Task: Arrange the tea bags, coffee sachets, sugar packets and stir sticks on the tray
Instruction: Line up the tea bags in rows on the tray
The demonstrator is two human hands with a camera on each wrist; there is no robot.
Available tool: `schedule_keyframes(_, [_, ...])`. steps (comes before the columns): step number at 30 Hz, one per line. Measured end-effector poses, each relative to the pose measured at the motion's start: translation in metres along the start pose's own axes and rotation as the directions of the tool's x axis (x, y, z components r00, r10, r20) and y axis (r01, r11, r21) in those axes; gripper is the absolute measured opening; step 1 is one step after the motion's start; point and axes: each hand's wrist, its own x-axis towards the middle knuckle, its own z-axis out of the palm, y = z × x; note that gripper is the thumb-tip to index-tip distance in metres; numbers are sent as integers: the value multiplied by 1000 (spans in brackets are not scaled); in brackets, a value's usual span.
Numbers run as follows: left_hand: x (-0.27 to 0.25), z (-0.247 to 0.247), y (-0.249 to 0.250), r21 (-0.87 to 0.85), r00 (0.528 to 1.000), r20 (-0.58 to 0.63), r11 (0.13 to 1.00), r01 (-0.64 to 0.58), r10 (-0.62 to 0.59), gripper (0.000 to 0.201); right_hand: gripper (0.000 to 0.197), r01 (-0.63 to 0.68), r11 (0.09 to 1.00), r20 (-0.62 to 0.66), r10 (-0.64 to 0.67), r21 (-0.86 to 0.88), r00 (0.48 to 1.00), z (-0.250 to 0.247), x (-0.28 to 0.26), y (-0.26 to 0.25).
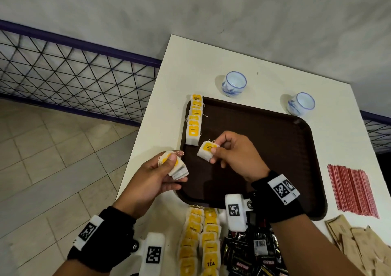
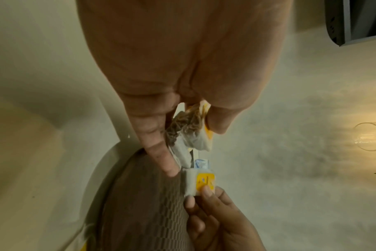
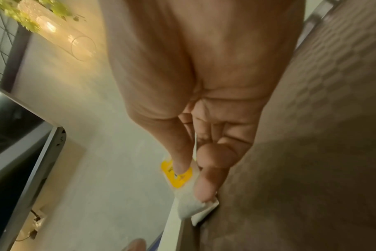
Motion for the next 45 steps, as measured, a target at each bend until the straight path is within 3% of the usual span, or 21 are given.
schedule_keyframes(10, [1, 1, -2, 22, 1000, 2, 1000, 6, -6, 36, 17, -64, 998, 126, 65, -13, 990, 29, 39, -4])
schedule_keyframes(27, [-1, 1, 0, 38, 1000, 16, 999, 8, -9, 38, 16, -148, 987, -78, 143, -65, 987, 43, 56, -1])
schedule_keyframes(38, [-6, 2, 1, 60, 999, 29, 997, -45, 43, 32, 12, -64, 991, -146, 46, -118, 988, 42, 41, -9])
schedule_keyframes(41, [-6, 1, 2, 71, 998, 35, 996, -59, 57, 31, 8, 25, 1000, -38, -25, 3, 999, 40, 18, -20])
schedule_keyframes(45, [-6, 2, 2, 86, 997, 39, 994, -64, 61, 30, 22, 61, 989, 259, -95, 137, 961, 36, -11, -23])
